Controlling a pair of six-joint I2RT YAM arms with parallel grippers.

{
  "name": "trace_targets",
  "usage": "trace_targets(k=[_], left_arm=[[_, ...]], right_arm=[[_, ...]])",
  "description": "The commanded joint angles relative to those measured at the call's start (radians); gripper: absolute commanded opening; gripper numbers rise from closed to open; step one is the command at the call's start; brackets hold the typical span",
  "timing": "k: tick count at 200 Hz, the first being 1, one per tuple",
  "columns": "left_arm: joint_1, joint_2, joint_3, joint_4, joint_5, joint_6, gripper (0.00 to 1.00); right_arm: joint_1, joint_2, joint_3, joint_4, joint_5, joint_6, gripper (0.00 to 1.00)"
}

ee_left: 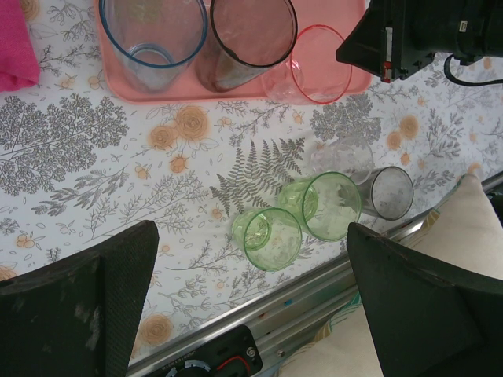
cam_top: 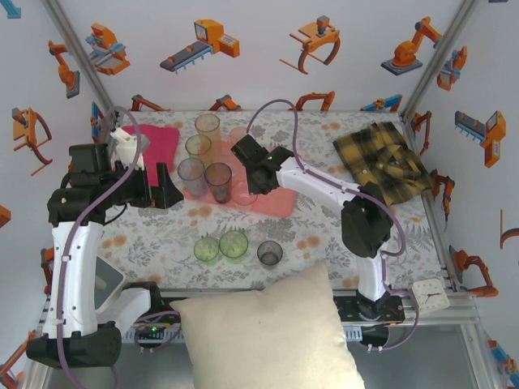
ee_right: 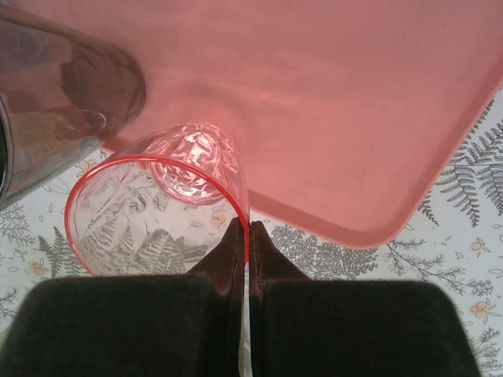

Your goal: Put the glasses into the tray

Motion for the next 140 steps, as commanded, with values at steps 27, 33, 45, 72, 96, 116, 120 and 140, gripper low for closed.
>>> trace_targets(k=[27,33,45,72,96,116,120,140], left_arm=[[0.009,-0.008,-0.004,0.009,0.023,-0.013,0.97],[0.009,-0.008,-0.005,0.009,0.023,-0.014,0.97],[0.010,-0.007,-0.004,0.010,0.024,-0.015,0.97],[0.011,-0.004,-0.003,0.009,0.027,-0.016,0.97],[0.010,0.000,0.002,0.009,0.029,-0.016,0.97],[0.010,0.003,0.007,0.007,0.030,-0.016,0.97],[0.010,0.003,0.007,0.007,0.029,-0.016,0.97],[0.010,0.003,0.009,0.004,0.029,-0.016,0.97]], right_arm=[[-0.018,-0.002,-0.038,0.027,0.028,0.023,0.00],[-0.020,-0.004,-0.045,0.032,0.029,0.022,0.00],[-0.025,-0.011,-0.054,0.036,0.026,0.026,0.00],[-0.033,-0.033,-0.064,0.056,0.023,0.029,0.00],[-0.040,-0.035,-0.046,0.056,0.006,0.027,0.00],[-0.046,-0.035,-0.031,0.056,-0.008,0.026,0.00],[-0.047,-0.035,-0.028,0.057,-0.009,0.025,0.00],[-0.047,-0.031,-0.021,0.050,-0.011,0.024,0.00]])
